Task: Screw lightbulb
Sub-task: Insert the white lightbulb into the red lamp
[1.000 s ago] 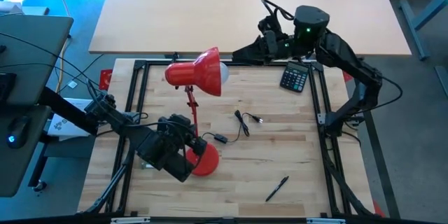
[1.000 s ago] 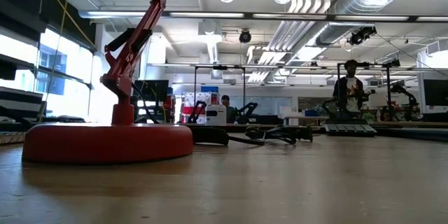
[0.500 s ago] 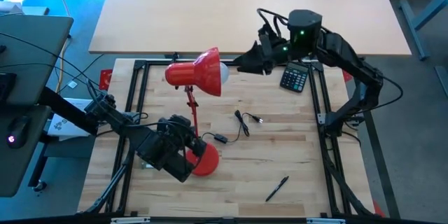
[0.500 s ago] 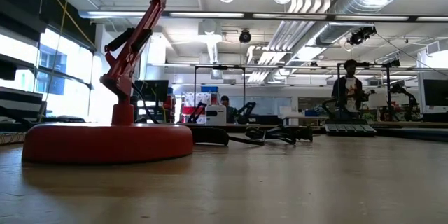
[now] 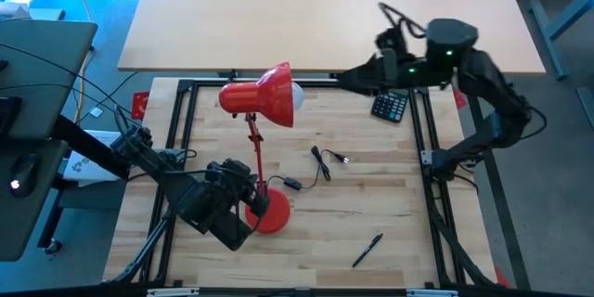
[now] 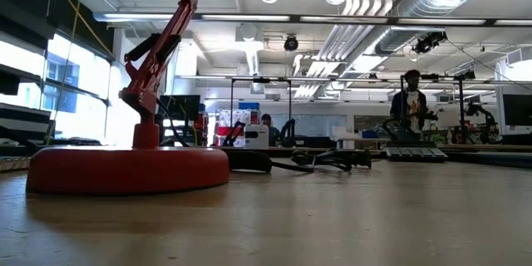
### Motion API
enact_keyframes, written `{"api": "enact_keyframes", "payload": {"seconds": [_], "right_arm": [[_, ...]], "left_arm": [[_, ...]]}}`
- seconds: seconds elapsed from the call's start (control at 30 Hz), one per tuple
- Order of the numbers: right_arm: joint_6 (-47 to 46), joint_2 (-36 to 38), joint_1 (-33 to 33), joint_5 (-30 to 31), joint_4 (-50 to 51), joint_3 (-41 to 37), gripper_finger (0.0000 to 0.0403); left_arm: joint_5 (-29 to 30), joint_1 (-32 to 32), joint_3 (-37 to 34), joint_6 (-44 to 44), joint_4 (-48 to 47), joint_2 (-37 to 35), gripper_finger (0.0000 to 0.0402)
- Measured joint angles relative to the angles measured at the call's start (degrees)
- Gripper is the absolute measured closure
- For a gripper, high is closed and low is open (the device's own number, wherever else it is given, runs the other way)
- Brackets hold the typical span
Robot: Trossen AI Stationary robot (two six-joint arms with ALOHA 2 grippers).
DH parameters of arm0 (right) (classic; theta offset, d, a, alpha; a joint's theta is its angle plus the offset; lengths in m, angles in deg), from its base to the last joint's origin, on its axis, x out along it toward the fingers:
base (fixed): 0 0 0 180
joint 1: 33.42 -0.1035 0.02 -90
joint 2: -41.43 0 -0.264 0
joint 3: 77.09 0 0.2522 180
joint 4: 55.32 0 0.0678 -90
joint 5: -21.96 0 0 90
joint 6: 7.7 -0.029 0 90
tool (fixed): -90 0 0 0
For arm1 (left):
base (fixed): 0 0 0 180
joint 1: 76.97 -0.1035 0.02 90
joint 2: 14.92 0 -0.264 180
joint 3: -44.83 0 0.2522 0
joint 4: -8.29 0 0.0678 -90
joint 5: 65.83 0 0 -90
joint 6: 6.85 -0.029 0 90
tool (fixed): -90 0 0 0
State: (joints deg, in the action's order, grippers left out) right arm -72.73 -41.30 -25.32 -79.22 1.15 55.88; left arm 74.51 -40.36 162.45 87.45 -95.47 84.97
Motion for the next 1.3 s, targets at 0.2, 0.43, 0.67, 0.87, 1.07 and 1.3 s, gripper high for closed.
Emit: {"api": "enact_keyframes", "payload": {"seconds": [0.2,0.43,0.67,0.87,1.07,1.3], "right_arm": [[2.6,1.93,-2.43,6.66,11.51,-0.01,0.0059],[8.52,-1.12,-3.48,10.34,5.74,-0.03,0.0059],[12.58,5.22,1.84,10.44,5.58,-0.07,0.0059],[8.73,16.65,-1.78,27.75,24.49,-0.24,0.0059],[7.01,22.52,-7.17,32.8,12.67,-17.49,0.0059],[-0.05,26.16,-3.55,11.37,-37.47,-49.9,0.0059]], "left_arm": [[0.8,0.23,0.0,0.0,-0.02,0.0,0.0401],[1.2,0.29,0.0,2.58,-0.02,0.0,0.0402],[-0.86,1.29,0.0,3.09,0.27,0.0,0.0401],[-3.41,1.7,0.0,3.48,0.29,0.0,0.0401],[-4.07,1.67,0.0,4.66,0.43,-0.16,0.0401],[-6.65,2.1,0.0,5.7,1.2,-0.46,0.0401]]}}
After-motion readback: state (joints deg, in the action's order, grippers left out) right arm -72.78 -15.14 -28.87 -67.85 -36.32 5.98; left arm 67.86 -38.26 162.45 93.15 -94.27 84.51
